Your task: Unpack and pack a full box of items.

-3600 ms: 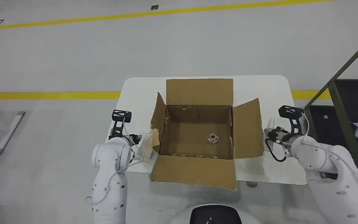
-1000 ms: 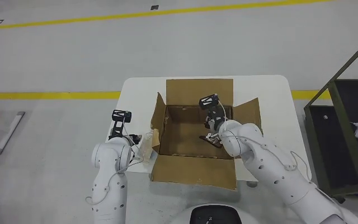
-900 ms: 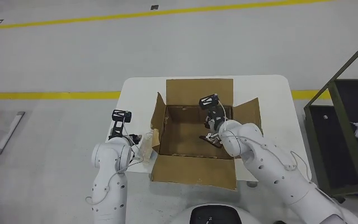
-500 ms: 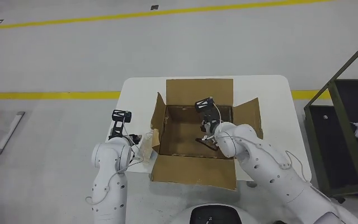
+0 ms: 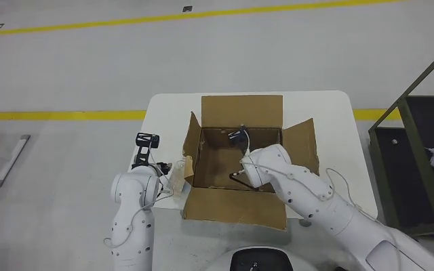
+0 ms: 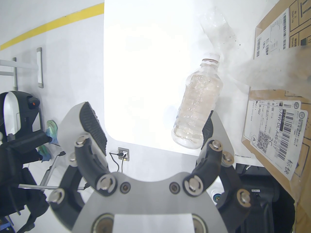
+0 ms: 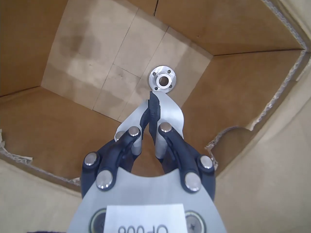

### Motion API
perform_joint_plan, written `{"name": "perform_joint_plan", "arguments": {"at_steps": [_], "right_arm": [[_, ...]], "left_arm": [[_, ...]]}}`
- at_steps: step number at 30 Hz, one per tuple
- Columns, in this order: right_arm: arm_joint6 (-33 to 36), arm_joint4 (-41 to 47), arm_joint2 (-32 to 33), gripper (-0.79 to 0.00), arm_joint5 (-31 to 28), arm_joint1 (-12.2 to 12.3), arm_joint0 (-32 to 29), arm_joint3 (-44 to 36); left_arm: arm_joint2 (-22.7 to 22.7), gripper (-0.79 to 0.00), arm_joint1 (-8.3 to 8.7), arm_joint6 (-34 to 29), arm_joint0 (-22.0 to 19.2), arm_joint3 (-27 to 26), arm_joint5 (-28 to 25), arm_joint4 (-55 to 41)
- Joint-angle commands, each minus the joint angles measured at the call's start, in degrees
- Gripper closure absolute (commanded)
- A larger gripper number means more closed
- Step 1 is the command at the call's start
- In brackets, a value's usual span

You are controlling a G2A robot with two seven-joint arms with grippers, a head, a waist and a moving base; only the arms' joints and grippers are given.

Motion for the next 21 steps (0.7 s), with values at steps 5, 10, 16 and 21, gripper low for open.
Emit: {"name": "perform_joint_plan", "arguments": {"at_steps": [5,10,16,21], "right_arm": [[-0.11,-0.04,-0.1,0.0,0.11,0.01,-0.03,-0.05],[-2.73,0.08,0.82,0.0,-1.59,0.08,-0.87,1.45],[-2.34,1.25,2.06,-0.234,-4.21,-0.57,1.43,7.09],[-0.24,1.23,-0.07,-0.388,-6.75,-1.91,4.55,12.82]], "left_arm": [[0.0,-0.785,0.0,0.0,0.0,0.0,0.0,0.0],[0.0,-0.785,0.0,0.0,0.0,0.0,0.0,0.0],[0.0,-0.785,0.0,0.0,0.0,0.0,0.0,0.0],[0.0,-0.785,0.0,0.0,0.0,0.0,0.0,0.0]]}}
